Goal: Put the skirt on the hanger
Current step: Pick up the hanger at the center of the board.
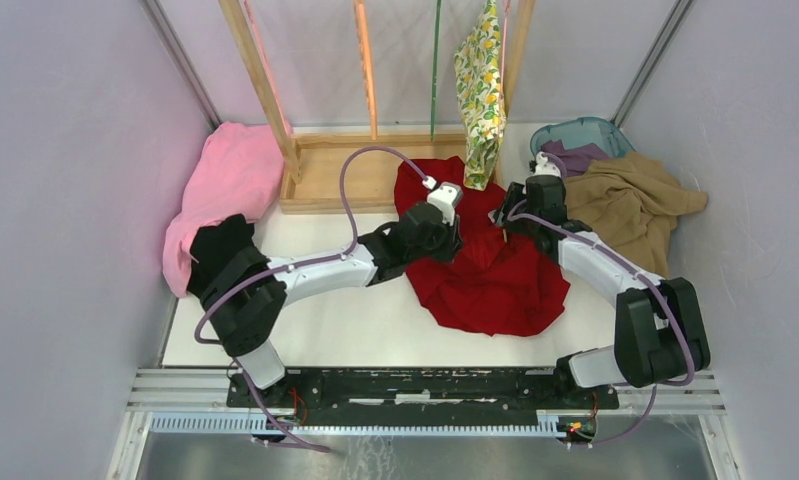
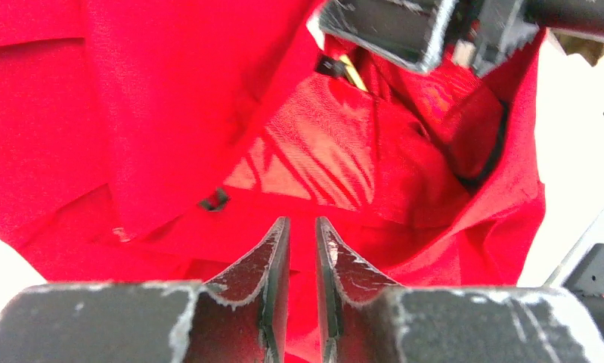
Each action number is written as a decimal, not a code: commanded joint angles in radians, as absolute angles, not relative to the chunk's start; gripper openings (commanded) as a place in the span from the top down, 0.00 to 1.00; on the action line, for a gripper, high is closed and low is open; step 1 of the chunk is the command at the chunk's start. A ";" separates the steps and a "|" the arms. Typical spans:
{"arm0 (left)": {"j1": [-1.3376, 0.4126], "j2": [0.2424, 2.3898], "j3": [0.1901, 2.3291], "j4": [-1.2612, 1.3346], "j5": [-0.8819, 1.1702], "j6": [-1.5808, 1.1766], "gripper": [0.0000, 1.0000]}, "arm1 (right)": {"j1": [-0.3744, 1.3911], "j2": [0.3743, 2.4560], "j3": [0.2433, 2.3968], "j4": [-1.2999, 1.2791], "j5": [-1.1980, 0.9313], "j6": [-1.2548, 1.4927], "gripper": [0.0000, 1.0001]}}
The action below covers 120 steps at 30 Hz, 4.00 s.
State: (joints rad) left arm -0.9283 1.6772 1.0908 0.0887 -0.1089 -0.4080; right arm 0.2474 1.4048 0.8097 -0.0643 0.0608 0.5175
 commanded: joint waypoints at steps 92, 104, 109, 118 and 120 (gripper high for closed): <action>-0.930 2.200 1.656 0.103 -0.009 -0.364 0.78 | 0.021 1.481 0.527 0.452 -0.220 0.727 0.56; -0.929 2.210 1.661 0.102 -0.016 -0.354 0.78 | 0.021 1.609 0.555 0.521 -0.305 0.731 0.59; -0.928 2.200 1.657 0.095 -0.020 -0.352 0.78 | 0.024 1.564 0.561 0.503 -0.307 0.704 0.90; -0.929 2.131 1.622 0.059 -0.047 -0.350 0.78 | 0.082 1.291 0.569 0.305 -0.260 0.574 0.99; -0.928 2.108 1.611 0.046 -0.050 -0.350 0.78 | 0.105 1.235 0.576 0.231 -0.244 0.538 0.99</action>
State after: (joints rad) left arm -0.9264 2.2200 1.6249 0.0525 -0.0250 -0.3836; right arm 0.0658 1.3693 0.5327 0.2737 -0.2554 0.6079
